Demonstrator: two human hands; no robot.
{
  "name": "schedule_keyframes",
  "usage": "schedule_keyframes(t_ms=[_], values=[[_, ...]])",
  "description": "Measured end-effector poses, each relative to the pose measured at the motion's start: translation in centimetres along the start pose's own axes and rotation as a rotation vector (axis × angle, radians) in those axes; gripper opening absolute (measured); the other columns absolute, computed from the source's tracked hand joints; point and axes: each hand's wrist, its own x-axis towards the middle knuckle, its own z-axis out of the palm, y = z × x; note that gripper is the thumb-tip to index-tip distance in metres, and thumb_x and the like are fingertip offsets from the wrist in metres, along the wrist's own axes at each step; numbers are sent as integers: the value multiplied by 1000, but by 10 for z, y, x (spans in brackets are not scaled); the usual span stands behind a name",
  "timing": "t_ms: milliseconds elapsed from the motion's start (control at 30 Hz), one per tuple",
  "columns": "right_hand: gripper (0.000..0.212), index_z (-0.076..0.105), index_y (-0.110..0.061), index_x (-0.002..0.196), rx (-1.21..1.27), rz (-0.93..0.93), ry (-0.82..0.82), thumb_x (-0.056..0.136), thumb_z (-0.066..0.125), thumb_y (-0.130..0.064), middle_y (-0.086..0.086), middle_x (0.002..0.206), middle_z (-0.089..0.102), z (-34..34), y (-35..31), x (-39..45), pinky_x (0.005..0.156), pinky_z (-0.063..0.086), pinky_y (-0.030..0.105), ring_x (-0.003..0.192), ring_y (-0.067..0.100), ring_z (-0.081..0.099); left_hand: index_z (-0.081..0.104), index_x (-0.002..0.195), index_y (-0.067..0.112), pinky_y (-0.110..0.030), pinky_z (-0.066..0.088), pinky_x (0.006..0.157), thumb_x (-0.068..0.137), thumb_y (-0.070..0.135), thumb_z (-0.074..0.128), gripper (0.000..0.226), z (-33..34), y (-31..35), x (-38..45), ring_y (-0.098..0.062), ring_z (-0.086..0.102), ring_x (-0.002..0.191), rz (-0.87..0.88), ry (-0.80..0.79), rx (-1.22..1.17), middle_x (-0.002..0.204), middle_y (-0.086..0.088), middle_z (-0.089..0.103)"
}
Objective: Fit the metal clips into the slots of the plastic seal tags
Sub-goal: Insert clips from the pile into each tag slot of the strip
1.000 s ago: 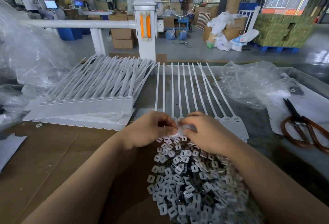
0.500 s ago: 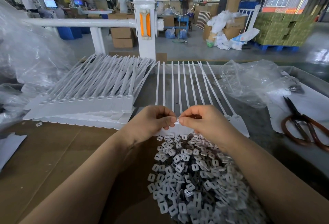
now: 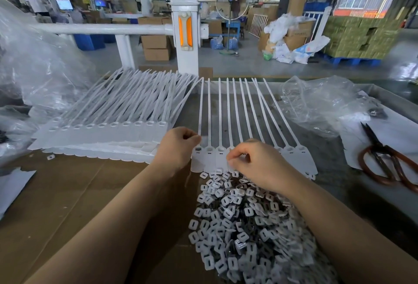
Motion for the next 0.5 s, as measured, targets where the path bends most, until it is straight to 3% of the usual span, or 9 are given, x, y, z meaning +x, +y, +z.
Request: schedule_keyframes(t_ms=[67, 200, 333, 500], values=[[11, 70, -35, 100, -31, -11, 8, 94, 60, -33, -21, 104, 55, 2, 0, 0, 63, 36, 10, 72, -9, 54, 64, 90, 15, -26, 40, 58, 99, 22, 57, 13, 1, -3, 3, -14, 55, 72, -54, 0, 29, 78, 0, 60], [9, 69, -36, 98, -39, -16, 8, 94, 61, -35, -19, 104, 55, 2, 0, 0, 67, 38, 12, 79, -3, 56, 63, 89, 17, -26, 39, 55, 99, 23, 56, 13, 6, -4, 9, -14, 54, 68, -91, 10, 71, 73, 1, 59], [11, 69, -34, 101, -49, -16, -3, 94, 61, -36, -17, 107, 54, 2, -1, -1, 68, 41, 16, 77, -2, 56, 67, 90, 13, -29, 43, 65, 97, 23, 58, 14, 8, -6, 11, -19, 58, 75, -101, 15, 155, 76, 0, 62], [11, 69, -33, 102, -54, -18, -8, 94, 62, -35, -16, 108, 54, 1, -3, -2, 69, 41, 16, 78, -3, 56, 68, 91, 14, -29, 43, 69, 96, 23, 60, 13, 6, -7, 12, -15, 57, 74, -109, -8, 196, 78, 3, 62]])
